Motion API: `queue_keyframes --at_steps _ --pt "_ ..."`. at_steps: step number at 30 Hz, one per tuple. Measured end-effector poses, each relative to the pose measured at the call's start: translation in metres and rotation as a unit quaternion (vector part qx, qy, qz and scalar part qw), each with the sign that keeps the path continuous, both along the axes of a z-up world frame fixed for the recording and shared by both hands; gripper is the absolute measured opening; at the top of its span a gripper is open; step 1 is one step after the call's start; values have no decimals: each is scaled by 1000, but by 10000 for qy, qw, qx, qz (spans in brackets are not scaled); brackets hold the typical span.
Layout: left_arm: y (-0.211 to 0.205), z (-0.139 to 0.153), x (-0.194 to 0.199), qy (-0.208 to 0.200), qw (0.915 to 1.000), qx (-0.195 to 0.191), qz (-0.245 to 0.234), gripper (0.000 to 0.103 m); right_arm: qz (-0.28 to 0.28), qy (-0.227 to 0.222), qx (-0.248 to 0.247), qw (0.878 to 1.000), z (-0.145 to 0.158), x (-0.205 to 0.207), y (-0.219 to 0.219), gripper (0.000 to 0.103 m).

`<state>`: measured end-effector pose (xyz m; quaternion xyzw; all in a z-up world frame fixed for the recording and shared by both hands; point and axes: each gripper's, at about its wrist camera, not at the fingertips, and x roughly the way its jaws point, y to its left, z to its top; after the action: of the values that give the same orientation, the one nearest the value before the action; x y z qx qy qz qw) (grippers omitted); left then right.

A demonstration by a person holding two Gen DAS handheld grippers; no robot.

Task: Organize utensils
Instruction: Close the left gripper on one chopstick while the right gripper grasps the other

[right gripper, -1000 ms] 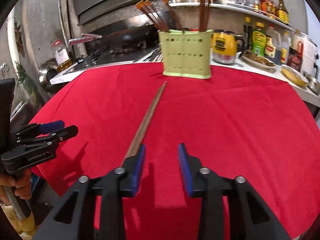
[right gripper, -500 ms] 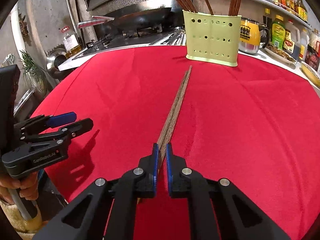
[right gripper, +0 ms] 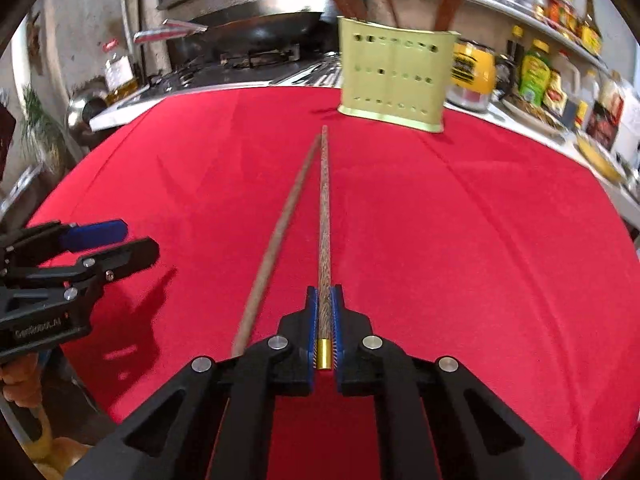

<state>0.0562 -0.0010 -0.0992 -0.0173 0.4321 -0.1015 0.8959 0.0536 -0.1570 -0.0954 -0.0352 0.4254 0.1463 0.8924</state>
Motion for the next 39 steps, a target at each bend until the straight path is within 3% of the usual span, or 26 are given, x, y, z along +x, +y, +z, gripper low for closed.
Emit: queue_keyframes --at_steps 4,13,18,19,23,25,28,31,37,39 --pt "-25 1 2 111 9987 -324 -369 55 -282 -15 -8 9996 0 -6 -23 7" --pt "-71 -8 8 351 9952 -229 -881 20 -739 -105 54 9972 -1 -22 -70 7" --pt "-83 -12 10 413 9952 216 -860 16 -687 -146 172 9974 -2 -27 -73 7" --pt "-83 -13 11 406 9951 336 -842 12 -626 -159 217 9977 -2 -27 -72 8" --pt "-75 -12 10 277 9923 952 -742 9 -455 -165 310 9983 -2 -28 -67 8" --pt "-65 -12 11 271 9921 966 -748 8 -404 -165 320 9985 -2 -28 -66 8" --pt "-48 -10 9 351 9945 501 -846 13 -339 -143 319 9988 -1 -29 -66 11" --pt "-39 -10 -8 148 9951 578 -783 44 -274 -150 352 9989 -1 -33 -67 20" --pt "-44 -14 -36 19 9932 741 -894 44 -217 -247 278 9991 -2 -45 -65 23" --pt "-47 -14 -39 -37 9929 821 -855 32 -231 -246 280 9990 -1 -47 -65 23"
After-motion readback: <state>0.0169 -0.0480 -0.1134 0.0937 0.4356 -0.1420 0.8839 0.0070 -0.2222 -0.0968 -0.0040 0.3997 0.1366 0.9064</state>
